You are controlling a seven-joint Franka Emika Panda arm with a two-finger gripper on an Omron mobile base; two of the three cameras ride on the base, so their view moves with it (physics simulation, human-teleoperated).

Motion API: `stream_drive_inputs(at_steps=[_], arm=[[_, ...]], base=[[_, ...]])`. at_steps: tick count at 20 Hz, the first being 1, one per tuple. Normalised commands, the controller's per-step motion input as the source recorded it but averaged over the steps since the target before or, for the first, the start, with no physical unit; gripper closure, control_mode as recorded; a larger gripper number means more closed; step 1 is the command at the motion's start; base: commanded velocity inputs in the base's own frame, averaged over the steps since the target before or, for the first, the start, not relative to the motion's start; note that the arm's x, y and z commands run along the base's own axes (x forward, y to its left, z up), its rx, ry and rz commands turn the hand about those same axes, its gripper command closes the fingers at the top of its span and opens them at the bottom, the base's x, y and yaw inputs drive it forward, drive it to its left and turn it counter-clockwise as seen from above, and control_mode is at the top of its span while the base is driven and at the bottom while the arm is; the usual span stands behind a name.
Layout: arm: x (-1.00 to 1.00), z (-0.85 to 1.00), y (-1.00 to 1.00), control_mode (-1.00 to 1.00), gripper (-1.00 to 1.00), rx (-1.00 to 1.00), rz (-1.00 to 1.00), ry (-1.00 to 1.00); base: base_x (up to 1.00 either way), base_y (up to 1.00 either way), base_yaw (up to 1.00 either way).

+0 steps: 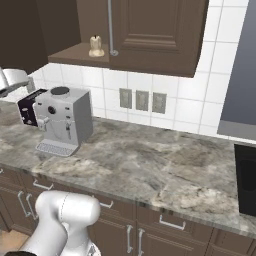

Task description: Pick the candle and candle from the dining table and place them in the open cabinet. Close the cabinet after placing the objects.

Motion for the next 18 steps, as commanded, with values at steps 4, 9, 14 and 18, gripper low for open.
stream_drive_inputs(at_steps=[4, 9, 14, 18], arm=[[-0.04, 0.00, 0.55, -1.00, -1.00, -0.07, 0.00, -0.06], [-0.03, 0.00, 0.55, -1.00, -1.00, -0.03, 0.00, -0.04], [0.00, 0.01, 0.54, -1.00, -1.00, -0.01, 0.00, -0.02], [0.00, 0.00, 0.48, -1.00, -1.00, 0.00, 0.03, 0.00]], base=[[0.00, 0.00, 0.00], [0.00, 0.00, 0.00], [0.00, 0.00, 0.00], [0.00, 0.00, 0.00]])
